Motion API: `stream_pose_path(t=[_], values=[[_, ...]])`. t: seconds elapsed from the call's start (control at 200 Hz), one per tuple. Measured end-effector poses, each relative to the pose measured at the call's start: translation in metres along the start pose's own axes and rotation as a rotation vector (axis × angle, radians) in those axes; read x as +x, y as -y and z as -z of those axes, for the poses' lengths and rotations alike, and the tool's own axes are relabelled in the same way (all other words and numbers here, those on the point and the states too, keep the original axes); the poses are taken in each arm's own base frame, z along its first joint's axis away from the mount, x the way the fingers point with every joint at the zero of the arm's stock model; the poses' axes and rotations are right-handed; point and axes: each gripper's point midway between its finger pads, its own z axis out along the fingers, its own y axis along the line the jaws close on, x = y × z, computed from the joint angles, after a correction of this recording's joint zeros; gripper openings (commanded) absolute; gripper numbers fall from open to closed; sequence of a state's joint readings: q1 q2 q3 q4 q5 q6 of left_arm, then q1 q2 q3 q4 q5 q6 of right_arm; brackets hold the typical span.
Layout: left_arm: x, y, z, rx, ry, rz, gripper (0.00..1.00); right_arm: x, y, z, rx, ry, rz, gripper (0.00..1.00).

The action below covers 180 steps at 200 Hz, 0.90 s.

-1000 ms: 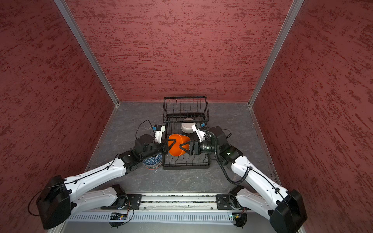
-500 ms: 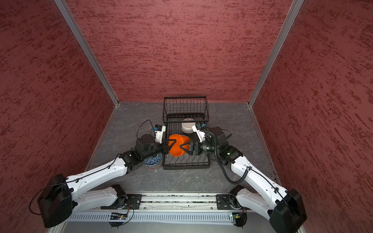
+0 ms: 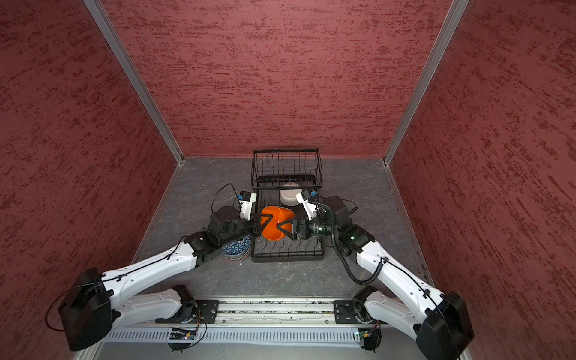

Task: Load bowls into a dish rack
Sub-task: Place the bowl in the dish rack.

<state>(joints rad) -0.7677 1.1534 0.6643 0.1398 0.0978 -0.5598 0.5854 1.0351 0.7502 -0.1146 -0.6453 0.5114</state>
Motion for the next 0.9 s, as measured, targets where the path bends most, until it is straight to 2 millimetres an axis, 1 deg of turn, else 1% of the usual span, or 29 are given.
stream_pose_path(t=[0.301, 0.391, 0.446, 0.611, 0.686, 0.902], values=[[0.0001, -0.0002, -0.0012, -0.002, -0.003, -0.004, 0.0, -0.0003, 0.0022, -0.0026, 0.0, 0.0, -0.001, 0.93], [-0.0001, -0.0001, -0.0013, -0.002, -0.002, -0.009, 0.05, 0.0001, 0.0028, -0.0029, 0.0, 0.001, 0.0, 0.92], [-0.0003, 0.0001, -0.0015, -0.001, -0.002, -0.012, 0.11, 0.0006, 0.0034, -0.0031, 0.001, 0.001, -0.001, 0.91], [-0.0031, 0.0017, -0.0022, 0.0, 0.003, -0.018, 0.2, 0.0022, 0.0056, -0.0034, 0.007, -0.001, -0.005, 0.89], [-0.0038, 0.0021, -0.0021, 0.0, 0.004, -0.018, 0.21, 0.0018, 0.0069, -0.0035, 0.014, 0.003, -0.005, 0.88], [-0.0037, 0.0021, -0.0021, 0.0, 0.004, -0.019, 0.2, 0.0, 0.0096, -0.0033, 0.03, 0.013, -0.005, 0.86]])
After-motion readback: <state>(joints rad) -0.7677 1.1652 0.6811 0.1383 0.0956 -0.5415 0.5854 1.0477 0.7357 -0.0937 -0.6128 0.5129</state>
